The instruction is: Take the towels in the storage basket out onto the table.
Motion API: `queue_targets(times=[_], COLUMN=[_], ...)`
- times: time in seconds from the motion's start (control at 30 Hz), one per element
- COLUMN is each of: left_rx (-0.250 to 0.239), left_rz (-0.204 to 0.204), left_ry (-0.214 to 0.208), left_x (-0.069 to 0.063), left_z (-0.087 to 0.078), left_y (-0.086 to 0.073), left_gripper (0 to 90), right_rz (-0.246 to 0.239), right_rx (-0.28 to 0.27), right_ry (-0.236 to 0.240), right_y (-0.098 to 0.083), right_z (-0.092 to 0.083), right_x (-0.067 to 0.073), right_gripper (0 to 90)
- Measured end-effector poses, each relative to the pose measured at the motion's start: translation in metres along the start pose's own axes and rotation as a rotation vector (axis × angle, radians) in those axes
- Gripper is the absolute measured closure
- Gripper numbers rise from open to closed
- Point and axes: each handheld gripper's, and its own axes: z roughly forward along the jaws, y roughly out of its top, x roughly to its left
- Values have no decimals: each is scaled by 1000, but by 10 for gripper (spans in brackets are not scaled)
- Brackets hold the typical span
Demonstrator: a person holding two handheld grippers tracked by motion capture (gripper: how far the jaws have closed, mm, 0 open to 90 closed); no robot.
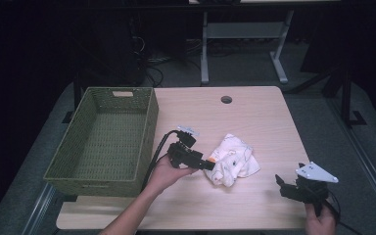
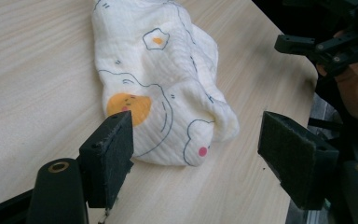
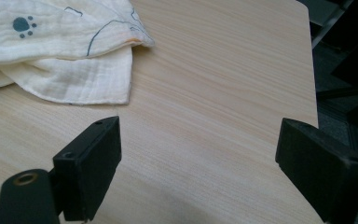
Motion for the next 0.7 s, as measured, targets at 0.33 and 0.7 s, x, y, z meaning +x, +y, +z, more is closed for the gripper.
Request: queue_targets(times=[0.33, 0.7], left_rx=[11, 8], left_rz=[27, 32], left_ry=[16, 9], left_x=[-5, -10], left_z=[-1, -5], left_y=[-17, -41], left_gripper=[260, 255], right_rz=[-2, -5], right_rx=[-3, 2], right_ry=[0, -1], right_y=[0, -1], right_z=[0, 0], right_x=[0, 0], right_gripper=[139, 139])
